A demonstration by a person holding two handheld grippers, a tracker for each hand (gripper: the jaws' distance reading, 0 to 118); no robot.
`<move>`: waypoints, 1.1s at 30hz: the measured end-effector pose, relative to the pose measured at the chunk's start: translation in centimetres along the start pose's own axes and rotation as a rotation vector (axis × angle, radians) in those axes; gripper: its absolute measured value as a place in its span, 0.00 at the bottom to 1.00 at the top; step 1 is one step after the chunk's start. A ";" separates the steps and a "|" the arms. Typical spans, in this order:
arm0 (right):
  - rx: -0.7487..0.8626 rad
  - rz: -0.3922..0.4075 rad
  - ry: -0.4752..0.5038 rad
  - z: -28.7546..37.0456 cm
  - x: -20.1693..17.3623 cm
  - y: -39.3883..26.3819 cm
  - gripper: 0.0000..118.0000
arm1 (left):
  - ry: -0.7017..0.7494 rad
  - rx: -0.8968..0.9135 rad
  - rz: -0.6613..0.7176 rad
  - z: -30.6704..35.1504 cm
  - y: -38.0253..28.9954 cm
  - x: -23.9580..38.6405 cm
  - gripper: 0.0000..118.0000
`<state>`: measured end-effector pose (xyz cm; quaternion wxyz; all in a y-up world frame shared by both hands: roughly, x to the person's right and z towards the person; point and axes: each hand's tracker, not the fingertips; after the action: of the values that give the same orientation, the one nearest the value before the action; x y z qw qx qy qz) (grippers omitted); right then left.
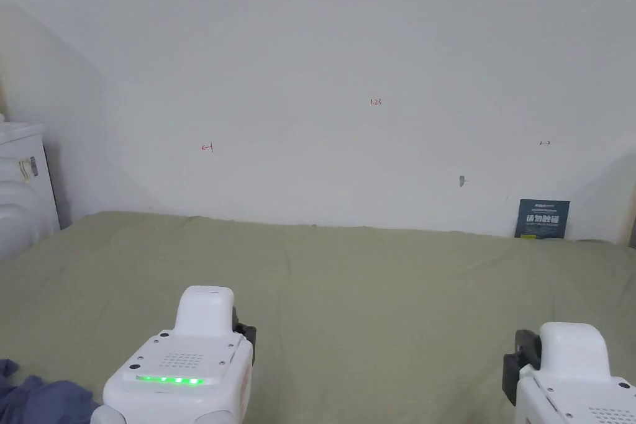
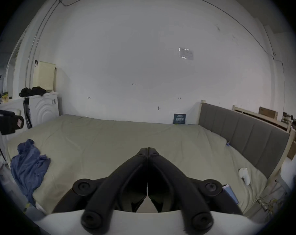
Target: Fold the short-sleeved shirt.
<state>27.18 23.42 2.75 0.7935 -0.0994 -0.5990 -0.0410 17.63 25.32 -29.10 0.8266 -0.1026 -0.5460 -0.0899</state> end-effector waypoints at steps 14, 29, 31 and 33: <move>-0.030 0.060 0.084 -2.1 -4.2 -0.7 0.00 | 0.108 -0.019 0.024 1.1 -1.1 -5.0 0.00; -0.013 0.108 0.587 -1.9 -25.9 -0.7 0.00 | 0.646 -0.107 0.160 14.8 -5.9 -24.7 0.00; -0.017 0.108 0.599 -1.9 -26.8 -0.7 0.00 | 0.666 -0.108 0.179 15.8 -6.2 -25.7 0.00; -0.024 0.104 0.604 -2.0 -27.0 -0.7 0.00 | 0.669 -0.111 0.187 15.9 -6.2 -26.1 0.00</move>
<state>21.38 20.90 -23.59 0.9354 -0.1226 -0.3298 -0.0351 -8.21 24.53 -46.63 0.9576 -0.1620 -0.2272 -0.0720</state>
